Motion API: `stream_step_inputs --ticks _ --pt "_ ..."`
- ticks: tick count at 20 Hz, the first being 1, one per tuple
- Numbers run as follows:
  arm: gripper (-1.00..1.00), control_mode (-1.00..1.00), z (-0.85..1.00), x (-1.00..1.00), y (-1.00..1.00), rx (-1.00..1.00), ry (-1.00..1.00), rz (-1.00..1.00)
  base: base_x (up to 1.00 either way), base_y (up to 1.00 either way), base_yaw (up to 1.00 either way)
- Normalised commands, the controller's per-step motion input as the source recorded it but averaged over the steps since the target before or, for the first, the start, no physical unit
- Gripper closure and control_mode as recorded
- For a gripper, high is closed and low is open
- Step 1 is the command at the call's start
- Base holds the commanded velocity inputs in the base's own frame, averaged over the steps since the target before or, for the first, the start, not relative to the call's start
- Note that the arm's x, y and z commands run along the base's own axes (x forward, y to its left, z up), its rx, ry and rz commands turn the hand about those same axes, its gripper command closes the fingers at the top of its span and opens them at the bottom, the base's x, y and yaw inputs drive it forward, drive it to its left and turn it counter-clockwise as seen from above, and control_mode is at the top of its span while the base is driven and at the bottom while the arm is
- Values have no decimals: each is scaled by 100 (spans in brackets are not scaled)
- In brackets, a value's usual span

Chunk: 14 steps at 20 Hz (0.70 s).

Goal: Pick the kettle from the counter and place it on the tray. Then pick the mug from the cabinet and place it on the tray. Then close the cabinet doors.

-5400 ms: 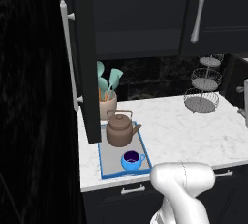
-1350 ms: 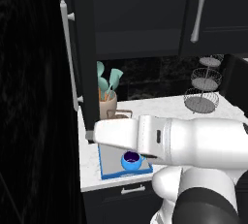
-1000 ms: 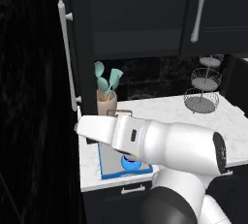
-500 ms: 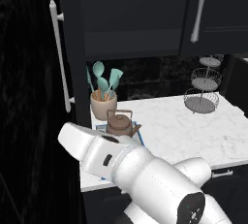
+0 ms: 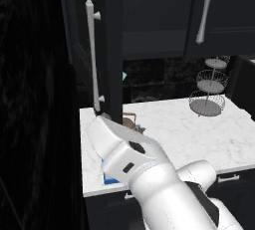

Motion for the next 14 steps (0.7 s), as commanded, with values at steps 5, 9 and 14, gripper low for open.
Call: stream_step_inputs --ticks 5,9,14 --pt "-100 -100 1 25 -76 15 -9 -19 0 0 0" --pt "-100 -100 0 34 -85 17 -4 -15 0 0 0" --pt "-100 -100 0 42 -85 18 -7 -13 0 0 0"
